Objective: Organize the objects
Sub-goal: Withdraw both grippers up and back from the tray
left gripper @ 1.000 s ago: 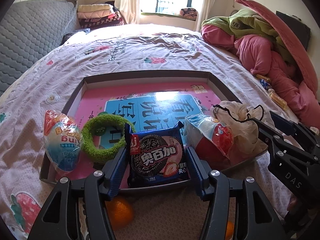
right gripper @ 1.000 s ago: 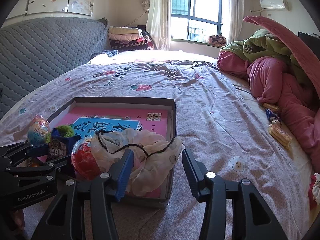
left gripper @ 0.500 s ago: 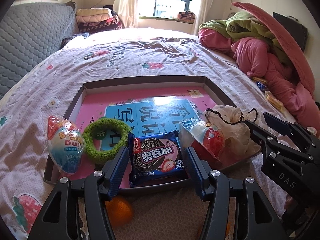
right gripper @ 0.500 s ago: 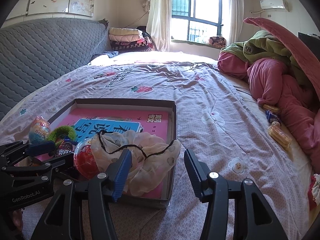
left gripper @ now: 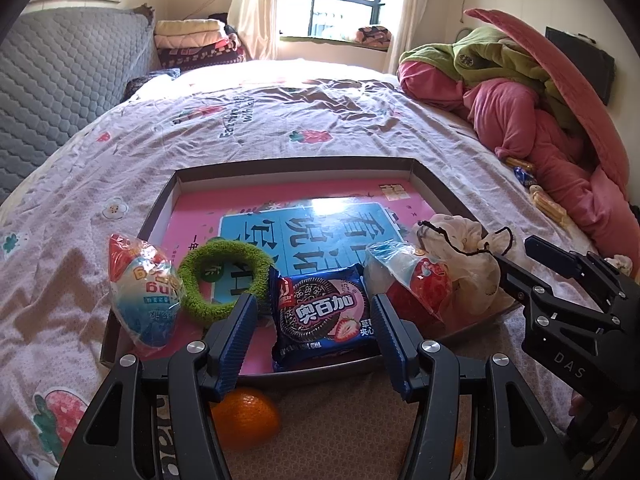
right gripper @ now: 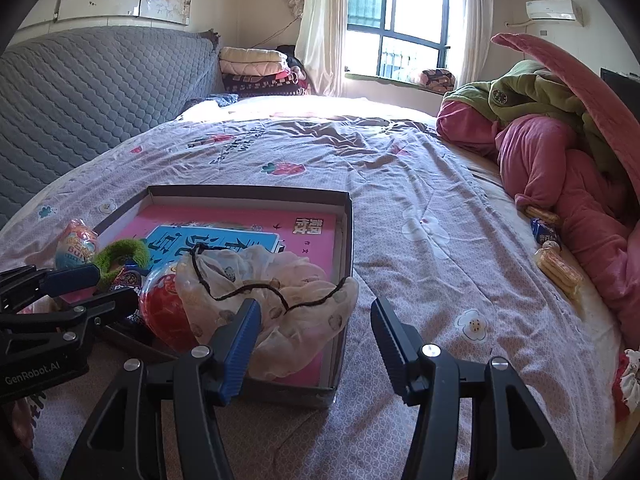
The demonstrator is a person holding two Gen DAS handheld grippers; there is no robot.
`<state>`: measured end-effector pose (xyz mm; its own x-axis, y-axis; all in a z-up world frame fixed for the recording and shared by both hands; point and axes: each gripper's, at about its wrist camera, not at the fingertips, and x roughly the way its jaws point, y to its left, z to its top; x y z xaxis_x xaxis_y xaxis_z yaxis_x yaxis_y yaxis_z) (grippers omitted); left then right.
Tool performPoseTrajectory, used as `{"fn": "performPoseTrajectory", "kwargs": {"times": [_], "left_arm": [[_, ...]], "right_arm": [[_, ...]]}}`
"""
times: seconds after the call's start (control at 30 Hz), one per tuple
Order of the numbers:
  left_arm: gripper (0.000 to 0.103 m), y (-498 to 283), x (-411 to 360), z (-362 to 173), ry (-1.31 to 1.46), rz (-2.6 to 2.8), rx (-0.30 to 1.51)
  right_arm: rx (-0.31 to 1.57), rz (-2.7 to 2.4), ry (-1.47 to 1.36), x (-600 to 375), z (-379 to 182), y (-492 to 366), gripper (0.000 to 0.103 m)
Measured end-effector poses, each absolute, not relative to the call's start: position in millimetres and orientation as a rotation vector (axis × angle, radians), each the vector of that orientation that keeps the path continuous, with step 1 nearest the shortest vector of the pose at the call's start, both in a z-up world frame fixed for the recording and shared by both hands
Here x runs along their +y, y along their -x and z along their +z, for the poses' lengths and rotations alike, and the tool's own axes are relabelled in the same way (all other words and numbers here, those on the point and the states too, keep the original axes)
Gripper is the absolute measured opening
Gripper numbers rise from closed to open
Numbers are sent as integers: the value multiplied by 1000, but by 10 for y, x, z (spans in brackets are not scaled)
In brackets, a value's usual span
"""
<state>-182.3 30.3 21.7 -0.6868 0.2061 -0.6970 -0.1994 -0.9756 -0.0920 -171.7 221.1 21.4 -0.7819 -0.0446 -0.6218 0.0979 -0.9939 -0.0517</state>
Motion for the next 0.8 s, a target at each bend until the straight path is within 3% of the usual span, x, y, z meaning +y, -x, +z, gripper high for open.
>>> {"fn": "performPoseTrajectory", "kwargs": {"times": [0.8], "left_arm": [[62,1725,242,304,1081,2730,37]], "right_arm": [[159,-2874,-932,2218,344,1531,60]]}}
